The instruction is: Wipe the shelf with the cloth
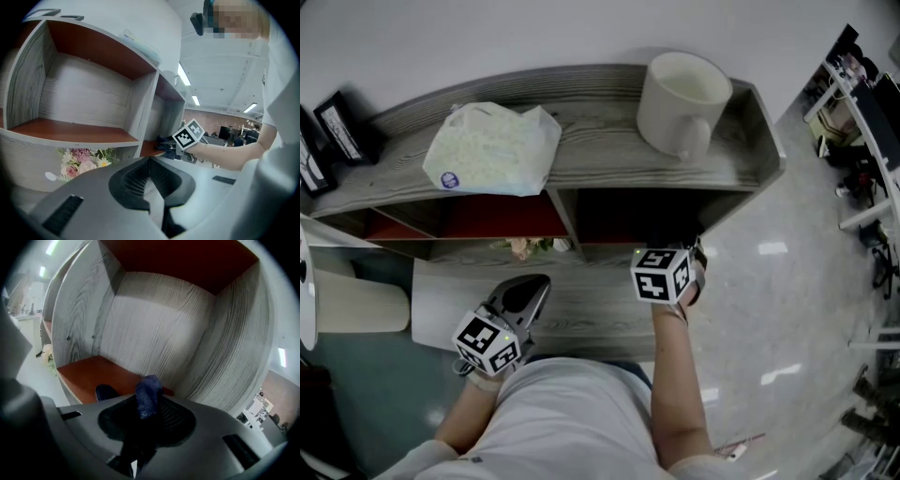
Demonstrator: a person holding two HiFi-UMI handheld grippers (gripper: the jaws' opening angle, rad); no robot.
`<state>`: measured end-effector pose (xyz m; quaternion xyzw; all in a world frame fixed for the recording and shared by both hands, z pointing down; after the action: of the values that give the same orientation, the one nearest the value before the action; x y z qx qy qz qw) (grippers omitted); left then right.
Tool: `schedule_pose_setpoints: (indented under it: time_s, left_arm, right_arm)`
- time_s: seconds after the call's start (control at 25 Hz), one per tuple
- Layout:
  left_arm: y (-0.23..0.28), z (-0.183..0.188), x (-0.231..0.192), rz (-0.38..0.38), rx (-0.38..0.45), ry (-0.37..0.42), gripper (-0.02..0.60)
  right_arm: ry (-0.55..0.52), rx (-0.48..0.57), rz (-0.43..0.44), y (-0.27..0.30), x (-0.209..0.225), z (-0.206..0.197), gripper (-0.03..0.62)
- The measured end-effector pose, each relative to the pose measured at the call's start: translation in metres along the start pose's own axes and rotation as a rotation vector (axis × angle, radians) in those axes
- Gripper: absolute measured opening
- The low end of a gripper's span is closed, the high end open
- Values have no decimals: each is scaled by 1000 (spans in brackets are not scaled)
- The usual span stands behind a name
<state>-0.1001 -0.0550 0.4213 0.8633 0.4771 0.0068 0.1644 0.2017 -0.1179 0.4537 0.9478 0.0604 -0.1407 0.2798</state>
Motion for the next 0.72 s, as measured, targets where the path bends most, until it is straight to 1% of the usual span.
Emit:
schedule_pose_setpoints:
  time_s: [0.2, 0.28, 0.4, 0.72]
  left_arm:
    - [0, 0, -1, -3, 4, -2, 15]
    - [0, 0, 0, -5, 2, 1, 15]
    - [0, -1, 0, -6, 3, 0, 15]
    - [0, 0, -1, -1, 2, -4, 15]
  right_arm:
    - [29, 12, 15, 16, -3, 11, 97]
    - [26, 8, 16, 21, -5, 16, 95]
    - [0, 9, 33, 30, -8, 23, 95]
    - [-84, 60, 104, 40, -20, 34, 95]
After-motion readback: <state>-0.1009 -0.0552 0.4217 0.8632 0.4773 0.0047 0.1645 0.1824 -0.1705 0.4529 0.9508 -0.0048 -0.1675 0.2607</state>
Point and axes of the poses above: the fingertips, and each gripper's own axes: y forward along the fingers, x to its right, z out of its top, the point moved 8 cm from there along -y, backward along the fingers, and after that the axes turned 5 degrees about y, right-handed, at the moved point
